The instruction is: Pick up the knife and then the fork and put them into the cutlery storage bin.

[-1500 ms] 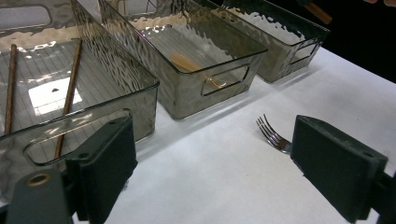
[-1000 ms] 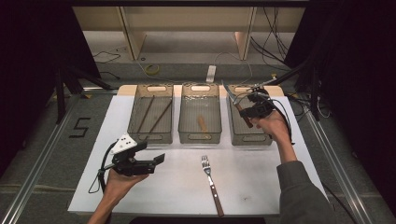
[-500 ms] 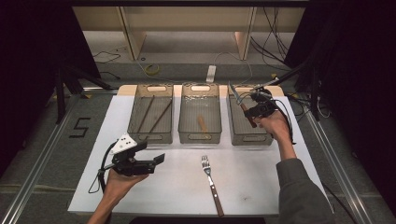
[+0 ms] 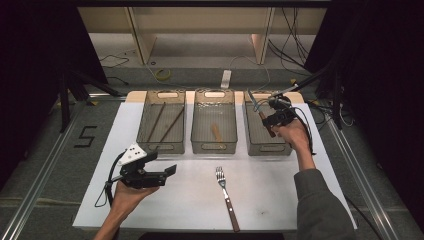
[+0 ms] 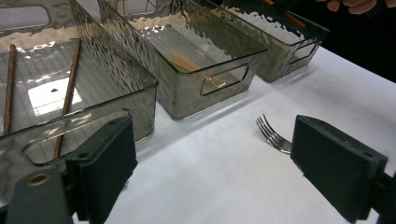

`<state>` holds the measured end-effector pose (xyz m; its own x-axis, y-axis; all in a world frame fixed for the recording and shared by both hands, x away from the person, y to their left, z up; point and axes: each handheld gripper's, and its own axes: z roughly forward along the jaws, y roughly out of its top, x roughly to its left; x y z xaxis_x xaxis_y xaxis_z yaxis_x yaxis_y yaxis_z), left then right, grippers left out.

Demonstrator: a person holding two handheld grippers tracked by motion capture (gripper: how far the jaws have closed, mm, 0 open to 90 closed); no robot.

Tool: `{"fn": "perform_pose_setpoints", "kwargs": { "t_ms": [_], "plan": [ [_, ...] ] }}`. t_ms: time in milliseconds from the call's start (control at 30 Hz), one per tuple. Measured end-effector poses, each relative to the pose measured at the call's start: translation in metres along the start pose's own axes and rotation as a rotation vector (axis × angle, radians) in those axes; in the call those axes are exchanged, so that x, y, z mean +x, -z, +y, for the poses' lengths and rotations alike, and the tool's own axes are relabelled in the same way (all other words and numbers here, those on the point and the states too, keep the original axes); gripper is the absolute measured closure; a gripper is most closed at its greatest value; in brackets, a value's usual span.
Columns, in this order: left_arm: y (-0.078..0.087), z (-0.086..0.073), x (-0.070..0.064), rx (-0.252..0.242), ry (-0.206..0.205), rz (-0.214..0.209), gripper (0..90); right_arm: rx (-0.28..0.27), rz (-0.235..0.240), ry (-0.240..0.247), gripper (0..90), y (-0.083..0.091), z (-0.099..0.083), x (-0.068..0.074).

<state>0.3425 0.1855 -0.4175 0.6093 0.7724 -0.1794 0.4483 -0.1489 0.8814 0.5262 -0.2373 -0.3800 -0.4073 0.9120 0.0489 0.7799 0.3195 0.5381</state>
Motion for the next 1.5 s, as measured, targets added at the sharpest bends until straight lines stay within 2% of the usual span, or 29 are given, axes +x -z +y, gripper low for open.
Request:
{"fn": "perform_pose_setpoints", "kwargs": {
  "t_ms": [200, 600, 1200, 1267, 1333, 1400, 1500],
  "plan": [
    [0.0, 0.0, 0.0, 0.0, -0.001, 0.001, 13.6, 0.011, -0.015, -0.011, 76.7, -0.004, 0.0, 0.0],
    [0.0, 0.0, 0.0, 0.002, -0.001, 0.001, 13.6, 0.043, -0.017, -0.036, 76.6, -0.017, -0.006, -0.001],
    [-0.001, 0.0, -0.001, 0.001, -0.003, 0.001, 13.6, 0.088, -0.041, -0.043, 75.7, -0.029, -0.01, 0.001],
    [0.0, 0.0, -0.001, 0.004, -0.007, 0.0, 13.6, 0.086, -0.018, -0.053, 74.0, -0.03, -0.011, 0.0],
    [-0.001, 0.0, 0.0, 0.001, -0.002, 0.001, 13.6, 0.084, 0.008, -0.064, 66.2, -0.029, -0.01, 0.0],
    [-0.001, 0.0, 0.0, 0.0, -0.001, 0.0, 13.6, 0.072, 0.003, -0.06, 59.7, -0.027, -0.009, 0.001],
    [-0.001, 0.0, -0.001, 0.001, -0.003, 0.0, 13.6, 0.043, 0.013, -0.064, 56.1, -0.02, -0.008, 0.002]
  ]
}}
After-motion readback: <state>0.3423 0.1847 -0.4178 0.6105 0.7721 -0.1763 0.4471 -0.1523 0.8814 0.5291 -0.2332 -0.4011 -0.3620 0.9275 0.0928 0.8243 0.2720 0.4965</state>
